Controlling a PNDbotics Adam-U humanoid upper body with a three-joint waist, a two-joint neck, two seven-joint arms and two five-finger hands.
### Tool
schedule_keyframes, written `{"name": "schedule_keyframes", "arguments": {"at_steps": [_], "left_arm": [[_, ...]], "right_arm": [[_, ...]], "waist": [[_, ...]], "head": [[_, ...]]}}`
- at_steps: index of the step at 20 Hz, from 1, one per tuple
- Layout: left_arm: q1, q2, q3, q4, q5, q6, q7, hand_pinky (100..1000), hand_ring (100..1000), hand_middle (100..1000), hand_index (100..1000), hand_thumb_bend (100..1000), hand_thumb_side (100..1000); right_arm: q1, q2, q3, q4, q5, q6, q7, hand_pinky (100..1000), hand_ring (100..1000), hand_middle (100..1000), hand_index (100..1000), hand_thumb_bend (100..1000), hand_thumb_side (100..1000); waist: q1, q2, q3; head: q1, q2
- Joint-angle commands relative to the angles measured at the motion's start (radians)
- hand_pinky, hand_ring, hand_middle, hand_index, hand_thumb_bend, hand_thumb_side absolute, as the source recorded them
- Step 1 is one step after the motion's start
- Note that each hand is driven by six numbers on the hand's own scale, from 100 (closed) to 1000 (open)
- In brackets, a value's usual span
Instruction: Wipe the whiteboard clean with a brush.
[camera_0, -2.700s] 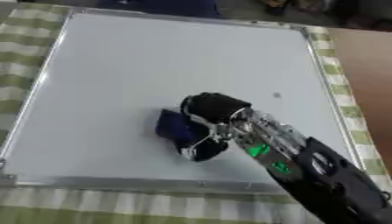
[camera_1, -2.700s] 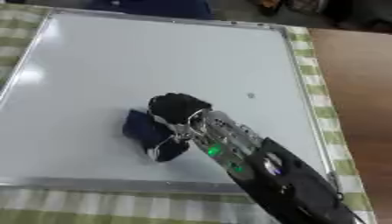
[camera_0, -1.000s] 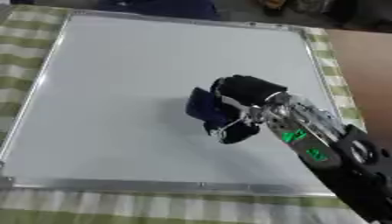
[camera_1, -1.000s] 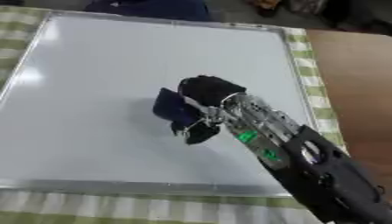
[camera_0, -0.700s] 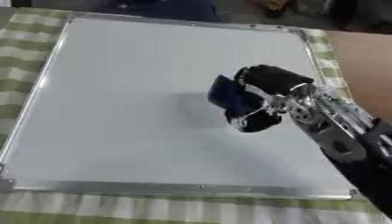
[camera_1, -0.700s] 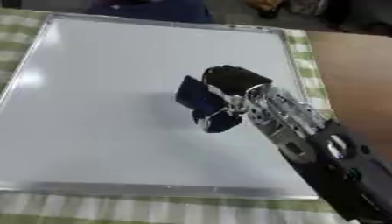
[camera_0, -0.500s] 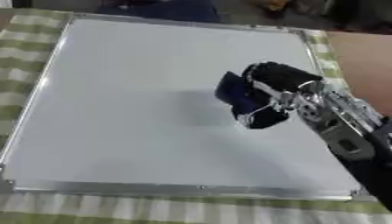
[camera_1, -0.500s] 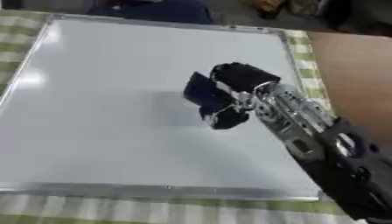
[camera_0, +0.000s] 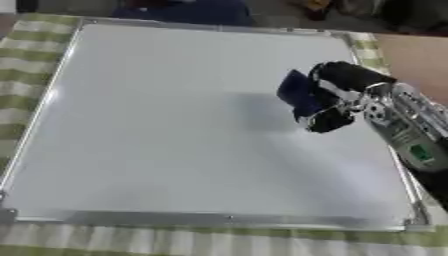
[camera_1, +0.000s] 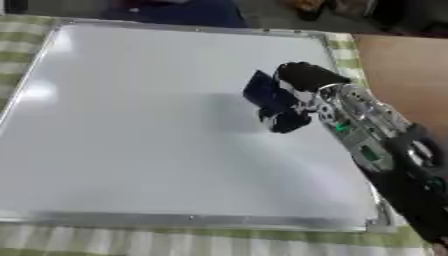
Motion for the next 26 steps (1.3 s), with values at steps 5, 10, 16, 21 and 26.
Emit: {"name": "schedule_keyframes", "arguments": {"at_steps": [5, 10, 16, 21, 26], "left_arm": [[-0.012, 0.012, 0.001, -0.019, 0.003, -0.002, -0.005, 652, 780, 758, 827, 291, 1000], [-0.014, 0.01, 0.0, -0.019, 0.003, -0.002, -0.006, 652, 781, 759, 827, 288, 1000], [-0.016, 0.009, -0.001, -0.019, 0.003, -0.001, -0.007, 652, 781, 759, 827, 287, 1000], [-0.015, 0.009, -0.001, -0.019, 0.003, -0.001, -0.007, 652, 781, 760, 828, 286, 1000], [-0.014, 0.009, -0.001, -0.019, 0.003, -0.001, -0.007, 653, 781, 760, 827, 286, 1000]], "right_arm": [[-0.021, -0.053, -0.022, 0.059, 0.004, -0.012, -0.003, 552, 708, 534, 100, 100, 303], [-0.03, -0.06, -0.021, 0.083, -0.001, -0.026, 0.009, 553, 713, 532, 100, 100, 303], [-0.036, -0.062, -0.016, 0.095, -0.011, -0.049, 0.031, 553, 718, 523, 100, 100, 303], [-0.034, -0.064, -0.022, 0.11, -0.001, -0.045, 0.028, 554, 722, 523, 100, 100, 300], [-0.037, -0.067, -0.037, 0.13, 0.003, -0.04, 0.028, 555, 722, 511, 104, 100, 289]], "waist": [[0.013, -0.01, 0.004], [0.021, -0.002, 0.002], [0.023, 0.004, 0.002], [0.023, 0.004, 0.003], [0.023, 0.003, 0.002]], "head": [[-0.011, 0.024], [-0.024, 0.037], [-0.028, 0.031], [-0.028, 0.02], [-0.029, 0.013]]}}
